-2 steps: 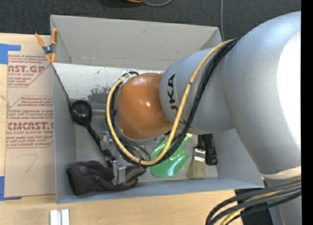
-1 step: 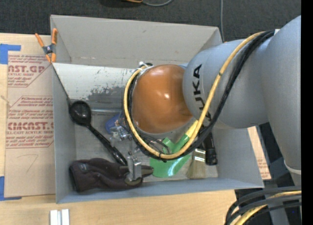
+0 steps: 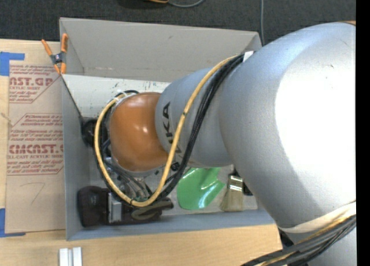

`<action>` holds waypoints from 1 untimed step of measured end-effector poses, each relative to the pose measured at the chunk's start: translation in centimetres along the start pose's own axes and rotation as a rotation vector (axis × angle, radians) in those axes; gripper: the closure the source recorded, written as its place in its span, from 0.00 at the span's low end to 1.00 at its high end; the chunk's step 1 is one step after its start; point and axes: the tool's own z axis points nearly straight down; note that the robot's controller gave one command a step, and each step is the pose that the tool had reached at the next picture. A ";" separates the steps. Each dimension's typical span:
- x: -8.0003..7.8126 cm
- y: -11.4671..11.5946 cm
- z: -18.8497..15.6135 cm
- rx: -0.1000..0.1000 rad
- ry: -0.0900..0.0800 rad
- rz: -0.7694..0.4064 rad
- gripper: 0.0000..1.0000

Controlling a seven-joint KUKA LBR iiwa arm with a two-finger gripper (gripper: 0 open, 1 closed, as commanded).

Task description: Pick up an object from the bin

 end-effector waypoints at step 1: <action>-0.6 -0.1 2.7 0.000 -0.023 -0.306 0.00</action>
Offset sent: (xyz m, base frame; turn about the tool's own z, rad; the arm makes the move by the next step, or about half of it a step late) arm -0.0040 -0.0014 -0.0290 0.1866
